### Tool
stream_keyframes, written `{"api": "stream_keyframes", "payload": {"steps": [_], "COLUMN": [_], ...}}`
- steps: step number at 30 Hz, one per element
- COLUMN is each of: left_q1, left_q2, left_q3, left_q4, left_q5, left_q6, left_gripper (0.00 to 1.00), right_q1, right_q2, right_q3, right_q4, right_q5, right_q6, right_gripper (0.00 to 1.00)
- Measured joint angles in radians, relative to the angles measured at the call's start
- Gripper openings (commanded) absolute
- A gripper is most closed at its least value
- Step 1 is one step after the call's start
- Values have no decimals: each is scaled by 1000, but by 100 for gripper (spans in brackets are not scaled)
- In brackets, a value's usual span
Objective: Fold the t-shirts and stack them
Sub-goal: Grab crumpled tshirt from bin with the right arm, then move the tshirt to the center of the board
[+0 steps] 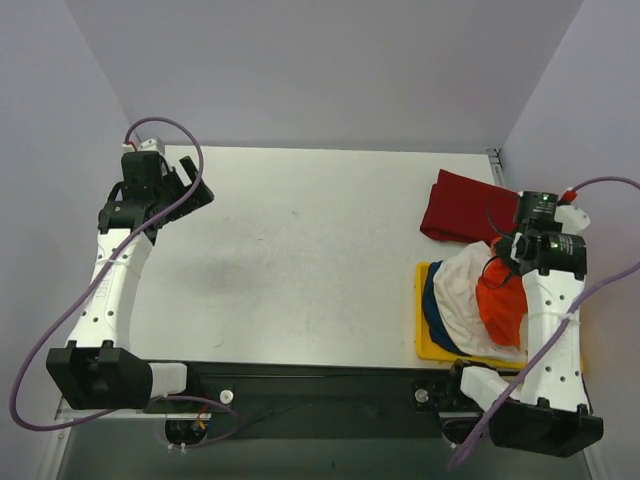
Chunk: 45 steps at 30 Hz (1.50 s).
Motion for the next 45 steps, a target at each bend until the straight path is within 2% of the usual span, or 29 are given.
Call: {"api": "stream_keyframes", "payload": {"steps": [6,13,17,21,23,25,28,33,36,41,45], "left_q1": [0,0,0,8,23,33,37,37,37,39,45], "left_q2": [17,16,12,5,-2,-11,-30,-74,-79,-48,2], "left_q3": [2,2,1,0,-4,-16,-42,-113,-169,-283,-340], "left_q4": [2,-5,-16,-17,-15,-14,-14,4,16,35,59], "left_q5": [-6,-29,-36,-26,-13,3,31,73,95,109,128], "left_q6": [-8,17,29,34,34,35,40,46,47,30,8], "left_gripper": [97,97,97,97,97,97,97,96,93,83,74], "right_q1": [56,375,549,699,747,773,747,577,504,543,584], "right_q2": [-15,84,286,557,649,681,628,445,445,541,654], "right_q3": [320,470,609,806,864,851,716,324,199,171,238], "right_q4": [36,223,332,399,415,430,460,477,462,454,451], "right_q5": [-60,-101,-169,-282,-341,-390,-422,-416,-414,-468,-521], "right_q6": [35,61,85,81,77,60,37,15,-6,-47,-98], "right_gripper": [0,0,2,11,30,42,53,54,53,50,49]}}
